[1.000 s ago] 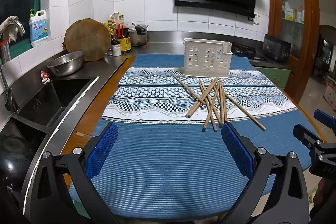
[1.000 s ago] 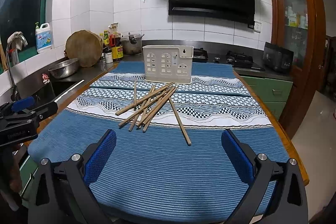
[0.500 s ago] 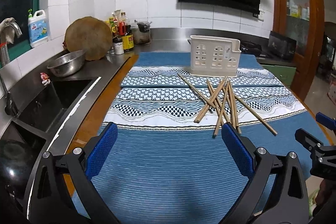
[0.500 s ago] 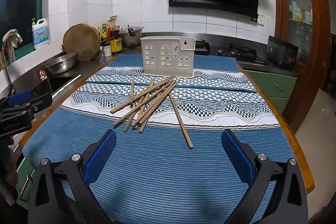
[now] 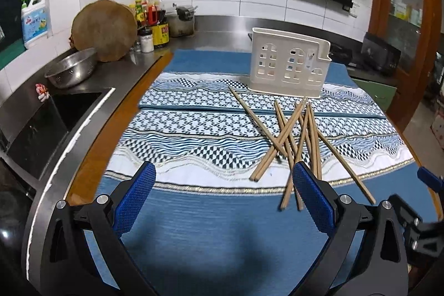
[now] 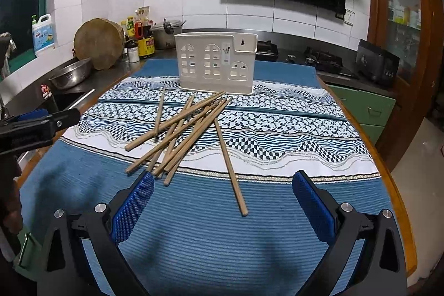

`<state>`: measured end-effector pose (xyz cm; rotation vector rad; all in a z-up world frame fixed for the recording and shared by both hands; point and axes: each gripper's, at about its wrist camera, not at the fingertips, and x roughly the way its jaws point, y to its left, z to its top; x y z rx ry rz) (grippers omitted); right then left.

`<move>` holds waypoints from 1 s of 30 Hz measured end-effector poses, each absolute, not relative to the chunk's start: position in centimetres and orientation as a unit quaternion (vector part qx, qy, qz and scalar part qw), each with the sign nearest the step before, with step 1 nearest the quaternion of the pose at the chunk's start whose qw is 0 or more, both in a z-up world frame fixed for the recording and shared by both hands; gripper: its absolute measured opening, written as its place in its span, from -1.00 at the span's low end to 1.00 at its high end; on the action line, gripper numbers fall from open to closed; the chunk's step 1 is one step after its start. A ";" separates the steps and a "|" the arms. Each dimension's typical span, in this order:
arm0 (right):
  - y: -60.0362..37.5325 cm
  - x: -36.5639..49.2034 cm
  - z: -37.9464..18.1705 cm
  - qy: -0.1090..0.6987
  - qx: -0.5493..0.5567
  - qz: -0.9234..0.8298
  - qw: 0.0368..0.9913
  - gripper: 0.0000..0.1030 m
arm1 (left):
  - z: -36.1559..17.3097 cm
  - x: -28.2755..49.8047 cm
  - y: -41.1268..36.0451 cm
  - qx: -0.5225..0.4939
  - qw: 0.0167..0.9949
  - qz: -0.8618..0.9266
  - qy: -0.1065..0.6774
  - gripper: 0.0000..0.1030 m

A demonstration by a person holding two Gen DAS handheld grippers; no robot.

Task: Organize utensils
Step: 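Grasp a wooden chopstick with the right gripper while the left gripper grasps another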

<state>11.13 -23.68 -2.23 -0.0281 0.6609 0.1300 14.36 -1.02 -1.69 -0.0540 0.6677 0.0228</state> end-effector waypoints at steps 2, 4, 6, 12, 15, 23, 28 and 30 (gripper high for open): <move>-23.8 11.7 -2.5 0.328 -0.012 0.065 0.942 0.88 | -1.9 15.4 -1.2 -0.033 0.942 0.013 0.334 0.90; -23.9 12.2 -2.9 0.334 -0.012 0.067 0.940 0.88 | -2.2 16.7 -1.6 -0.039 0.939 0.016 0.342 0.89; -23.9 12.6 -3.2 0.337 -0.013 0.066 0.939 0.88 | -2.6 17.9 -1.9 -0.041 0.936 0.017 0.349 0.88; -23.9 13.5 -3.7 0.344 -0.020 0.069 0.936 0.87 | -3.4 21.1 -2.8 -0.051 0.929 0.026 0.366 0.87; -24.4 14.0 -4.0 0.350 -0.015 0.071 0.934 0.87 | -3.9 23.0 -3.3 -0.061 0.924 0.027 0.377 0.86; -25.4 15.2 -5.1 0.366 -0.007 0.076 0.928 0.87 | -5.5 27.4 -4.0 -0.085 0.907 0.047 0.411 0.81; -26.0 15.9 -5.6 0.374 0.002 0.078 0.924 0.87 | -6.8 29.1 -4.3 -0.092 0.896 0.036 0.434 0.42; -26.1 16.1 -5.9 0.379 0.005 0.079 0.922 0.86 | -7.2 29.6 -4.3 -0.097 0.892 0.028 0.440 0.27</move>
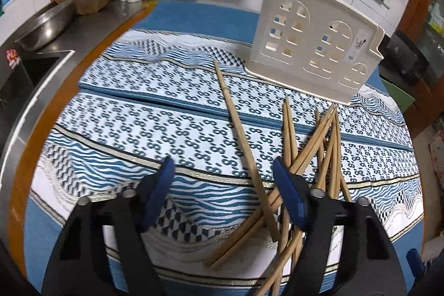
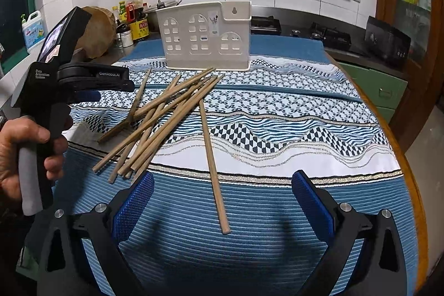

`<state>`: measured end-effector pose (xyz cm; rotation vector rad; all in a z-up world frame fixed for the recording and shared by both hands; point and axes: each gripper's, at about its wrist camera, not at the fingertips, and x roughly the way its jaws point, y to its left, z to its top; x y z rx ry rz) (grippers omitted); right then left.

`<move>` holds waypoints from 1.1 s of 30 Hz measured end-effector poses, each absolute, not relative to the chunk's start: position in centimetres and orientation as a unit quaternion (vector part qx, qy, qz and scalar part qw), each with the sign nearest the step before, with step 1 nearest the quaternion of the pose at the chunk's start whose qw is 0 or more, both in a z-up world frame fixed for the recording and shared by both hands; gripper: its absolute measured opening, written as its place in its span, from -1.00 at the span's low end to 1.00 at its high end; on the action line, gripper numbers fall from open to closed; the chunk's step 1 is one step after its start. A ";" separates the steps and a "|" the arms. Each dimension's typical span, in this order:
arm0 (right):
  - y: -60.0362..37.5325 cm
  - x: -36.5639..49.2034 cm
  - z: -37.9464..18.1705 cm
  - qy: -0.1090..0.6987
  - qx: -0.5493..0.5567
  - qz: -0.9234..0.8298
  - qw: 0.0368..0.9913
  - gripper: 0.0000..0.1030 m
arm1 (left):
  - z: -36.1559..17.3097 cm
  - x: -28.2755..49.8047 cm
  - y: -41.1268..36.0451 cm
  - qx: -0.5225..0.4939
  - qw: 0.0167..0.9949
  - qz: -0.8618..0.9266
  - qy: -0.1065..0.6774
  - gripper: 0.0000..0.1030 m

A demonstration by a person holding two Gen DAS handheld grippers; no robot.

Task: Organize utensils
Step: 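Grasp a wooden chopstick with the right gripper while the left gripper grasps another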

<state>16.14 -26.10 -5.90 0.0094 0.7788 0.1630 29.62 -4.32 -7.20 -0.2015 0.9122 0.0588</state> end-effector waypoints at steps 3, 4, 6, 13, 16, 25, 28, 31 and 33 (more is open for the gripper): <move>-26.1 16.3 -6.1 0.384 0.003 0.081 0.920 0.85 | -7.6 30.1 -4.5 -0.102 0.889 0.020 0.446 0.05; -26.1 16.3 -6.3 0.386 0.002 0.082 0.919 0.83 | -7.8 30.3 -4.6 -0.102 0.888 0.020 0.448 -0.02; -26.0 16.5 -6.6 0.391 0.001 0.084 0.917 0.74 | -8.0 30.5 -4.7 -0.105 0.885 0.017 0.453 -0.13; -26.2 16.7 -7.3 0.406 0.006 0.089 0.910 0.46 | -8.4 31.5 -4.3 -0.113 0.884 0.016 0.454 -0.45; -26.1 16.9 -7.5 0.410 0.004 0.091 0.908 0.31 | -8.6 31.6 -3.8 -0.116 0.884 0.019 0.453 -0.50; -26.0 17.0 -8.3 0.424 0.006 0.093 0.901 -0.07 | -8.7 31.8 -2.7 -0.154 0.873 -0.009 0.463 -0.51; -25.9 17.0 -8.4 0.426 0.003 0.092 0.900 -0.15 | -8.8 32.0 -3.1 -0.163 0.868 -0.018 0.468 -0.51; -26.0 17.1 -8.6 0.430 0.002 0.093 0.898 -0.27 | -9.1 32.2 -3.8 -0.157 0.866 -0.012 0.474 -0.51; -26.0 17.1 -8.7 0.430 0.003 0.092 0.898 -0.31 | -9.5 32.4 -3.9 -0.158 0.863 -0.002 0.480 -0.51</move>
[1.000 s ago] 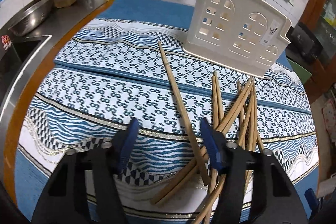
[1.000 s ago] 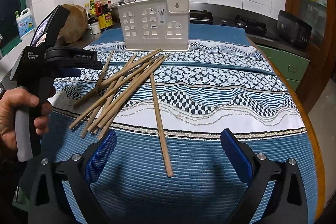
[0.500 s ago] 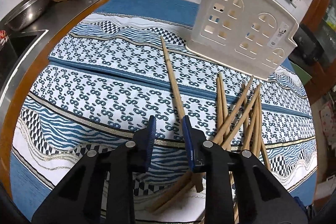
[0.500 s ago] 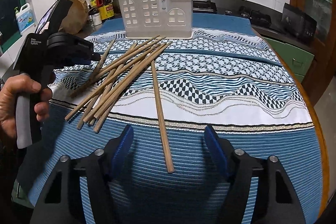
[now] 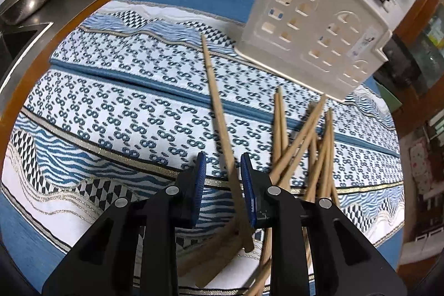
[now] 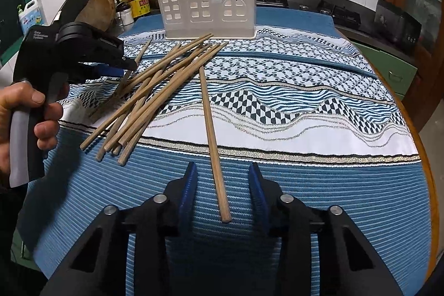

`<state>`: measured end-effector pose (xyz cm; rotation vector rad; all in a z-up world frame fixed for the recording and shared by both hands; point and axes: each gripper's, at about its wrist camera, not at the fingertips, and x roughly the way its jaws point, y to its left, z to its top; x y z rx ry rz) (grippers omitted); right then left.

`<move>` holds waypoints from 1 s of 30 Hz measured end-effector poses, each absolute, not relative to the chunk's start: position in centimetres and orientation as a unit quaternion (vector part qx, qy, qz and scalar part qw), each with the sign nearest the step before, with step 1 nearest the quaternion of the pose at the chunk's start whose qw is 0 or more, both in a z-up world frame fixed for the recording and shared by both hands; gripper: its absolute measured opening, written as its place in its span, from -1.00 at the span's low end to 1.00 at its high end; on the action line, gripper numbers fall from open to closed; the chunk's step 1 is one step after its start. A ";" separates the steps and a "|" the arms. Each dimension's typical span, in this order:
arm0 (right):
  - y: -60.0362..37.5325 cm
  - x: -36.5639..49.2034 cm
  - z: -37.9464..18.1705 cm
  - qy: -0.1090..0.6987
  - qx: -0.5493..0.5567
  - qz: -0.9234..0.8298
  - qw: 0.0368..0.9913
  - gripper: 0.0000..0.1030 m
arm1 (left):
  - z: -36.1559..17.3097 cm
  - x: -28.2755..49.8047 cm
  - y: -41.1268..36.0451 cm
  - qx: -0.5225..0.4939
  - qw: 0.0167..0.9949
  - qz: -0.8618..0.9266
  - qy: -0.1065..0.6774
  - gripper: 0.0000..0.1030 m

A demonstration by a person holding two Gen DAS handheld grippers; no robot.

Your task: Organize utensils

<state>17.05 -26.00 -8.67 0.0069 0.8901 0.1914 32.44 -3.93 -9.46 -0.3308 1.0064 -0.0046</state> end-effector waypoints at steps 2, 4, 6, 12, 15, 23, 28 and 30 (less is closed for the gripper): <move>-26.1 17.1 -8.7 0.430 0.005 0.093 0.898 -0.33 | -9.8 32.6 -3.8 -0.162 0.861 0.002 0.482 -0.52; -26.0 17.2 -8.6 0.431 0.003 0.093 0.898 -0.35 | -9.9 32.5 -4.0 -0.153 0.864 0.003 0.480 -0.52; -25.9 17.2 -8.7 0.432 0.002 0.095 0.897 -0.45 | -9.9 32.3 -4.3 -0.140 0.866 0.007 0.479 -0.60; -25.8 17.3 -8.7 0.433 -0.005 0.094 0.896 -0.64 | -10.2 30.9 -4.0 -0.133 0.867 -0.004 0.479 -0.82; -25.4 17.3 -8.8 0.433 -0.014 0.092 0.896 -0.58 | -10.3 30.6 -4.0 -0.135 0.867 -0.007 0.480 -0.78; -25.9 17.0 -8.4 0.426 -0.012 0.084 0.901 -0.82 | -10.3 30.0 -3.5 -0.111 0.872 -0.023 0.476 -0.81; -26.1 15.9 -6.6 0.401 -0.003 0.087 0.912 -0.83 | -10.0 29.0 -3.3 -0.110 0.872 -0.037 0.476 -0.82; -26.0 15.5 -5.4 0.388 -0.003 0.089 0.917 -0.84 | -9.8 28.4 -2.9 -0.106 0.874 -0.038 0.473 -0.82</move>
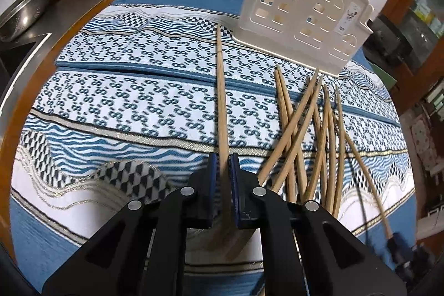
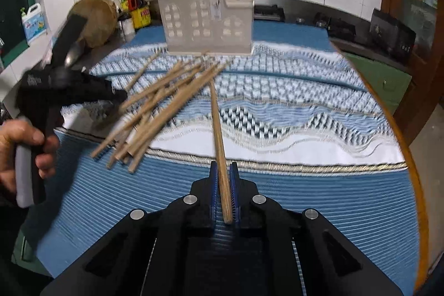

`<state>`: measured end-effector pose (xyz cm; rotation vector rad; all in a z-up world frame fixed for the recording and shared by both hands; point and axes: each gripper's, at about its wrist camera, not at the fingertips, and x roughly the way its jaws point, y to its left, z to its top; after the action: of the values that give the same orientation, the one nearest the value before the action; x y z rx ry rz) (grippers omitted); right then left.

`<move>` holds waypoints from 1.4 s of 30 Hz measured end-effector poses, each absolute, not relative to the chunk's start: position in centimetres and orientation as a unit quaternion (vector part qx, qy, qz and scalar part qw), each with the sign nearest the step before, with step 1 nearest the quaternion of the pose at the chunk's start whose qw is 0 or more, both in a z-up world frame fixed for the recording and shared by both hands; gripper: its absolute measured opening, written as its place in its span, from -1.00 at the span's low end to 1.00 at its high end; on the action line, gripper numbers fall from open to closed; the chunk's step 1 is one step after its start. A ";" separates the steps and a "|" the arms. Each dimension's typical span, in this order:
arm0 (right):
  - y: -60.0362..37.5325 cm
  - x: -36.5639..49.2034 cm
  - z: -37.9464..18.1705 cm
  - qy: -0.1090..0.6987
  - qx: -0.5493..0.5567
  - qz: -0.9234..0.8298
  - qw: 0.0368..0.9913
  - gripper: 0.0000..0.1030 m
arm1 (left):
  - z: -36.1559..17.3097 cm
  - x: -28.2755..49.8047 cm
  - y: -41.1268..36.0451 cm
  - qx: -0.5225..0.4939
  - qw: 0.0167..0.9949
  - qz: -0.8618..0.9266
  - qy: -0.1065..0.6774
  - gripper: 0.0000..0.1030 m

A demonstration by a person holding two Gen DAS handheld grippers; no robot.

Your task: Organize utensils

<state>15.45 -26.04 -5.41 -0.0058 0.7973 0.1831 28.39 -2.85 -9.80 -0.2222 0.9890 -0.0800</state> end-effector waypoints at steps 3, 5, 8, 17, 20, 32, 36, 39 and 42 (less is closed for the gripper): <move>-26.1 14.7 -3.5 0.363 -0.001 0.092 0.927 -0.86 | -9.9 27.5 -2.1 -0.109 0.875 -0.044 0.470 -0.82; -26.1 14.4 -2.5 0.350 -0.001 0.093 0.932 -0.86 | -10.1 27.2 -1.6 -0.112 0.875 -0.047 0.469 -0.82; -25.9 14.1 -1.3 0.336 -0.004 0.095 0.937 -0.86 | -10.3 27.1 -1.1 -0.133 0.871 -0.057 0.469 -0.82; -25.8 14.9 -0.9 0.335 -0.004 0.096 0.937 -0.86 | -10.2 28.1 -2.3 -0.118 0.872 -0.060 0.470 -0.61; -25.7 15.2 -0.8 0.333 -0.004 0.097 0.938 -0.86 | -10.3 28.4 -3.3 -0.084 0.880 -0.051 0.465 -0.65; -26.1 16.8 3.3 0.302 -0.012 0.120 0.946 -0.86 | -5.9 26.0 -2.8 -0.057 0.902 -0.083 0.420 -0.86; -25.8 17.7 5.1 0.291 -0.029 0.131 0.947 -0.86 | -3.9 24.8 -2.0 -0.051 0.918 -0.088 0.384 -0.87; -25.7 18.4 6.1 0.290 -0.033 0.140 0.946 -0.86 | -2.5 24.5 -1.7 -0.049 0.925 -0.091 0.365 -0.89; -25.5 19.1 7.0 0.290 -0.038 0.149 0.945 -0.86 | -1.3 24.1 -1.7 -0.045 0.930 -0.096 0.351 -0.90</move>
<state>19.11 -25.54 7.02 -0.0767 0.5905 0.3034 24.12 -1.72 -1.35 -0.0925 0.7190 -0.1966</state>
